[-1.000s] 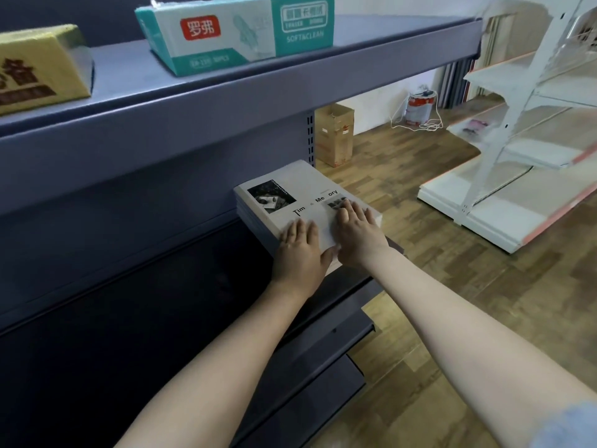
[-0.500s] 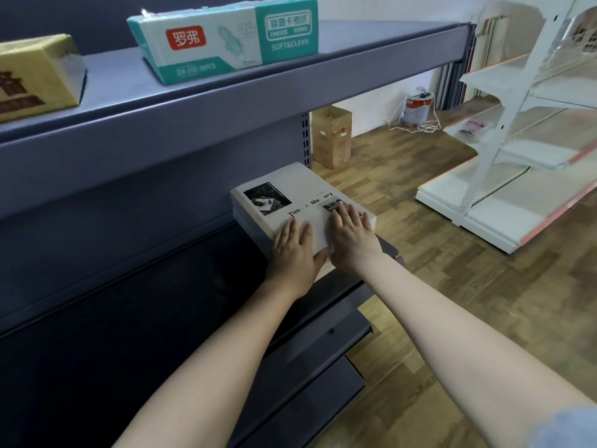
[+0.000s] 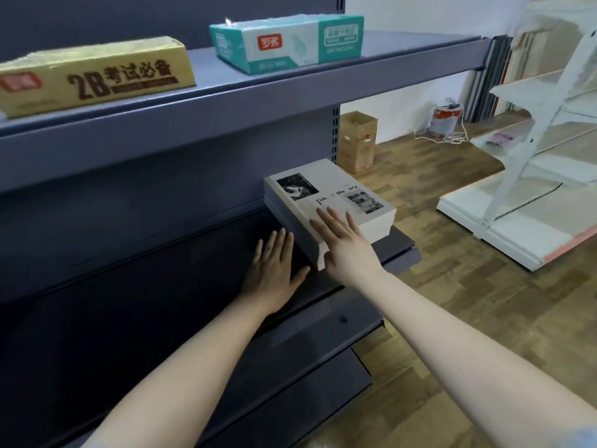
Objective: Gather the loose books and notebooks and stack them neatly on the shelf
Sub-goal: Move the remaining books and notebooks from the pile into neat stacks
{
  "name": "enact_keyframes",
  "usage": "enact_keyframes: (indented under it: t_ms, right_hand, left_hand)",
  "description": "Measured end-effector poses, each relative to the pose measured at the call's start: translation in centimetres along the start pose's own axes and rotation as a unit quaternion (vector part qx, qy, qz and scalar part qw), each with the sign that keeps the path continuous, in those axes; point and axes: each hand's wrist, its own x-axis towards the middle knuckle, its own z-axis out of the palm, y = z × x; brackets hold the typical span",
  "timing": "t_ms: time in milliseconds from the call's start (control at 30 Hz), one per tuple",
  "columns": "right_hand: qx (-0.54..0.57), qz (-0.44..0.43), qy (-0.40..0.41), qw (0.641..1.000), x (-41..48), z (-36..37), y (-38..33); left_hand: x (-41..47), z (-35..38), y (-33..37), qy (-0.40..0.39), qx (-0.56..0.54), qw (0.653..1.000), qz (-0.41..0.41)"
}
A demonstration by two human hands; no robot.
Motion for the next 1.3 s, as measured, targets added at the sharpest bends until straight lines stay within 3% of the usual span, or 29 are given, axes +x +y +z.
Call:
enact_keyframes:
  t_ms: [200, 433, 733, 933, 1300]
  right_hand:
    - [0.000, -0.089, -0.028, 0.996, 1.0, 0.7, -7.1]
    - [-0.003, -0.167, -0.081, 0.983, 2.4, 2.7, -16.2]
    - [0.090, -0.317, -0.117, 0.937, 0.9, 5.2, -32.1]
    - [0.120, -0.404, -0.097, 0.902, -0.6, 5.8, -40.5]
    - [0.115, -0.480, -0.108, 0.863, -1.3, 5.2, -51.7]
  left_hand:
    - [-5.0, -2.3, -4.5, 0.004, 0.042, 0.998, -0.046]
    - [-15.2, -3.6, -13.6, -0.018, 0.049, 0.983, -0.176]
    - [-29.4, -5.3, -21.1, 0.013, 0.070, 0.941, -0.330]
    - [-38.1, -6.1, -23.8, 0.046, 0.091, 0.906, -0.411]
    - [-47.5, -7.2, -27.7, 0.062, 0.139, 0.858, -0.490]
